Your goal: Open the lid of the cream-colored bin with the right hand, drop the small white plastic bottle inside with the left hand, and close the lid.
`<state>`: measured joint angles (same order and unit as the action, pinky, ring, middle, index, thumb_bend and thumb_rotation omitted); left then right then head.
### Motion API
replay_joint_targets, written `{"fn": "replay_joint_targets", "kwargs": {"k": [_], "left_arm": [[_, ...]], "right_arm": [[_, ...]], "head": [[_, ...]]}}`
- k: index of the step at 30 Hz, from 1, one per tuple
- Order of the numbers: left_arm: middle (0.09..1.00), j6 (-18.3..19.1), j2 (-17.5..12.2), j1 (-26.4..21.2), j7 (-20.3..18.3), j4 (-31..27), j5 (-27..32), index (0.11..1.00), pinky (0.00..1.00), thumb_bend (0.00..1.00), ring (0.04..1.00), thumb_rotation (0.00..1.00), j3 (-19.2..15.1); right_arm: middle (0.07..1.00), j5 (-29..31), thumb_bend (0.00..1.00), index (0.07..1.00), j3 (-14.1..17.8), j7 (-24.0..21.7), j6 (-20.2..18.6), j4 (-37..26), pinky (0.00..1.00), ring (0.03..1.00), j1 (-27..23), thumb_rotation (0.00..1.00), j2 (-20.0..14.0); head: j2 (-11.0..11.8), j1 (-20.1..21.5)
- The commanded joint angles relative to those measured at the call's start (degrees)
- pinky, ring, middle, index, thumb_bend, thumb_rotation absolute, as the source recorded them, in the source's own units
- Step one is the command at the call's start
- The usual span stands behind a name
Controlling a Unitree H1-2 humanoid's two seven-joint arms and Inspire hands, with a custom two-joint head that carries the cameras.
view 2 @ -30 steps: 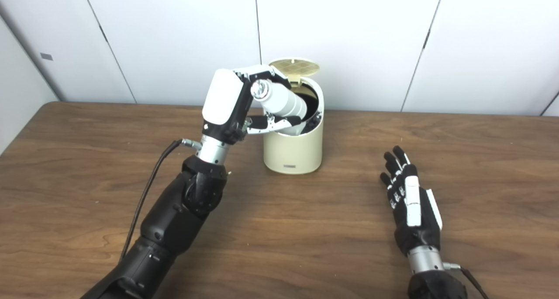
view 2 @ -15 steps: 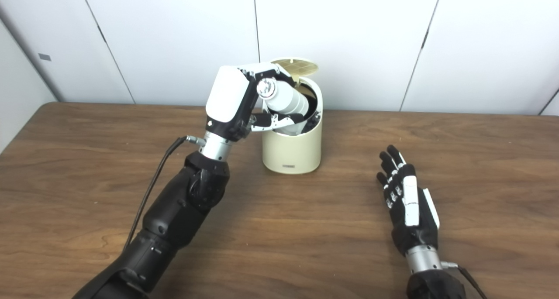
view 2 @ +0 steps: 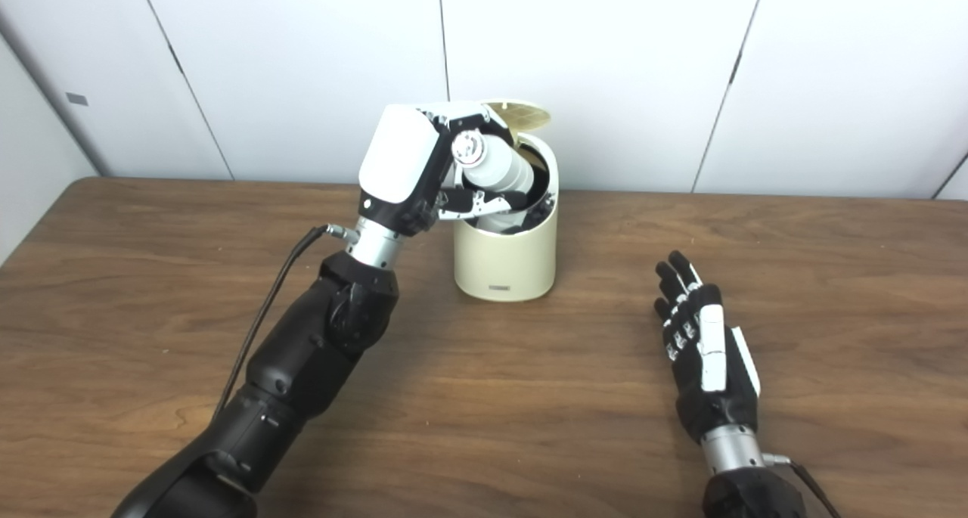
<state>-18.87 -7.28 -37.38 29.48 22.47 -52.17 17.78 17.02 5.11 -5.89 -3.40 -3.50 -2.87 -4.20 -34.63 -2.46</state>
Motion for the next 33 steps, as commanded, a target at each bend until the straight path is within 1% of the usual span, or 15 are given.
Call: {"fn": "replay_joint_targets", "kwargs": {"k": [1, 7, 14, 17, 20, 23, 27, 29, 33], "left_arm": [[0.497, 0.4, -0.7, -3.5, 1.4, -0.3, -0.7, 0.469, 0.33, 0.47, 0.426, 0.00, 0.1], [0.488, 1.9, -1.2, -3.9, 0.6, 0.3, -1.4, 0.467, 0.34, 0.48, 0.429, 0.00, 0.6], [0.475, 3.1, -1.5, -4.1, -0.2, 1.1, -1.3, 0.491, 0.32, 0.47, 0.423, 0.00, 1.3], [0.470, 4.6, -1.7, -4.1, -0.8, 0.8, -2.3, 0.511, 0.31, 0.47, 0.422, 0.00, 1.8], [0.470, 6.6, -1.8, -4.0, -2.0, 0.1, -2.6, 0.497, 0.31, 0.47, 0.418, 0.00, 2.2], [0.478, 7.7, -1.8, -3.8, -2.9, -0.5, -2.1, 0.491, 0.31, 0.47, 0.417, 0.00, 2.3], [0.463, 7.9, -1.6, -3.5, -3.2, -0.8, -1.2, 0.510, 0.31, 0.47, 0.421, 0.00, 2.2], [0.470, 7.9, -1.6, -3.3, -3.5, -0.9, -0.8, 0.520, 0.32, 0.47, 0.427, 0.00, 2.2], [0.476, 8.1, -1.8, -2.9, -4.6, -1.7, -0.5, 0.514, 0.33, 0.48, 0.447, 0.00, 2.3]], "right_arm": [[0.942, 1.2, 0.63, 0.931, 0.2, -0.9, 0.1, -1.1, 1.00, 1.000, -0.5, 0.92, 0.2], [0.936, 1.2, 0.62, 0.927, 0.2, -0.7, 0.3, -0.8, 1.00, 1.000, -0.5, 0.92, 0.2], [0.944, 1.6, 0.64, 0.931, 0.4, -1.0, 0.4, -0.8, 1.00, 1.000, -0.6, 0.91, 0.0], [0.945, 1.9, 0.63, 0.938, 0.3, -1.1, -0.1, -1.2, 1.00, 1.000, -0.5, 0.92, -0.1], [0.939, 1.8, 0.64, 0.933, 0.3, -1.0, -0.3, -1.2, 1.00, 1.000, -0.5, 0.91, -0.1], [0.933, 1.8, 0.64, 0.931, 0.3, -1.0, -0.4, -1.3, 1.00, 1.000, -0.4, 0.92, -0.3], [0.933, 1.8, 0.64, 0.933, 0.4, -0.9, -0.4, -1.2, 1.00, 1.000, -0.5, 0.92, -0.2], [0.930, 1.7, 0.64, 0.933, 0.4, -0.8, -0.3, -1.0, 1.00, 0.999, -0.6, 0.92, -0.2], [0.926, 1.0, 0.63, 0.928, 0.2, -0.8, -0.3, -0.7, 1.00, 0.992, -0.8, 0.94, -0.5]], "head": [[-0.1, 0.0], [-0.2, -0.2], [-0.4, -0.3], [-0.4, -0.4], [-0.4, -0.3], [-0.5, -0.5], [-0.5, -0.5], [-0.4, -0.6], [-0.4, -0.4]]}}
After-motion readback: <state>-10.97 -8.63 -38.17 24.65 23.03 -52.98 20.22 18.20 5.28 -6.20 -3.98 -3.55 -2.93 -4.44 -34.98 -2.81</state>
